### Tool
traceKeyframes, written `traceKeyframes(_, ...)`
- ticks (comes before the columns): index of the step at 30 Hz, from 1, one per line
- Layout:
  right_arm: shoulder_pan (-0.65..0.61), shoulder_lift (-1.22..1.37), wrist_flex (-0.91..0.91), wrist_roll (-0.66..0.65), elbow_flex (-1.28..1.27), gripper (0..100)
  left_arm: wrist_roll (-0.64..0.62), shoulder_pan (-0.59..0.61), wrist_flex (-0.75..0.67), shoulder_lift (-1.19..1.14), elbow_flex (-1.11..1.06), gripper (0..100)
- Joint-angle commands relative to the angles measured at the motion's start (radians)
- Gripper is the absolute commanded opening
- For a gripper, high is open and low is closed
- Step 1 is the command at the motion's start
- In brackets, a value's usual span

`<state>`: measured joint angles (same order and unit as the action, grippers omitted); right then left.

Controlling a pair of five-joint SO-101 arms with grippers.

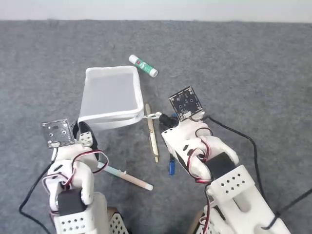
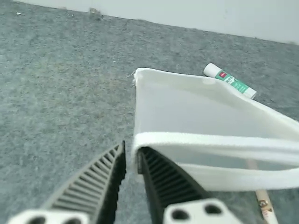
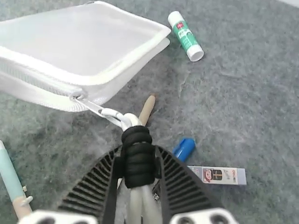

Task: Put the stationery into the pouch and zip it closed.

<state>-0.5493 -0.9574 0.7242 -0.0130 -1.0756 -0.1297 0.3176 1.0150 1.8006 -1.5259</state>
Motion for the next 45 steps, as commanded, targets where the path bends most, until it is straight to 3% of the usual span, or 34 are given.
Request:
traceKeyframes(1,0.038,-0.047,0.016,-0.006,0.061,0.6,0.005,0.021,-0.008,0.014,0.019,17)
traceKeyframes(5,-0.001,-0.154,0.077,-0.006,0.052,0.6,-0.058,0.020,-0.012,0.014,-0.004,27)
traceKeyframes(17,-0.107,-0.512,0.173,-0.017,-0.052,0.6,-0.006,-0.077,-0.014,0.014,-0.028,27)
traceKeyframes(29,-0.108,-0.556,0.165,-0.017,-0.075,0.7,0.048,-0.077,-0.049,0.012,-0.027,1)
traceKeyframes(31,-0.107,-0.556,0.165,-0.017,-0.075,3.5,0.048,-0.072,-0.049,0.012,-0.027,1)
traceKeyframes(36,-0.079,-0.556,0.171,-0.011,-0.074,21.4,0.044,-0.071,-0.049,0.012,-0.025,1)
traceKeyframes(41,-0.031,-0.555,0.173,-0.015,-0.061,17.6,0.040,-0.064,-0.049,0.012,-0.019,1)
traceKeyframes(45,-0.008,-0.522,0.182,-0.017,-0.043,17.4,-0.005,0.031,-0.049,0.012,0.007,1)
